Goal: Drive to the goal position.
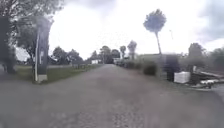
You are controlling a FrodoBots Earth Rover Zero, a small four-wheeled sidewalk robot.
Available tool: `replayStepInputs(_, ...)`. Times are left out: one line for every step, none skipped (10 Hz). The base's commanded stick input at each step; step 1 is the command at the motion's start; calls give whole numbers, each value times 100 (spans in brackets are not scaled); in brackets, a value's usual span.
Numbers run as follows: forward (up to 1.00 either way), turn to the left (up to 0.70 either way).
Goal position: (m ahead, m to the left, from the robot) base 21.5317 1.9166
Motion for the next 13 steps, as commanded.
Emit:
replayStepInputs(85,0)
replayStepInputs(85,0)
replayStepInputs(85,0)
replayStepInputs(85,0)
replayStepInputs(85,0)
replayStepInputs(85,0)
replayStepInputs(85,0)
replayStepInputs(100,0)
replayStepInputs(100,0)
replayStepInputs(100,0)
replayStepInputs(100,0)
replayStepInputs(100,-8)
replayStepInputs(100,-16)
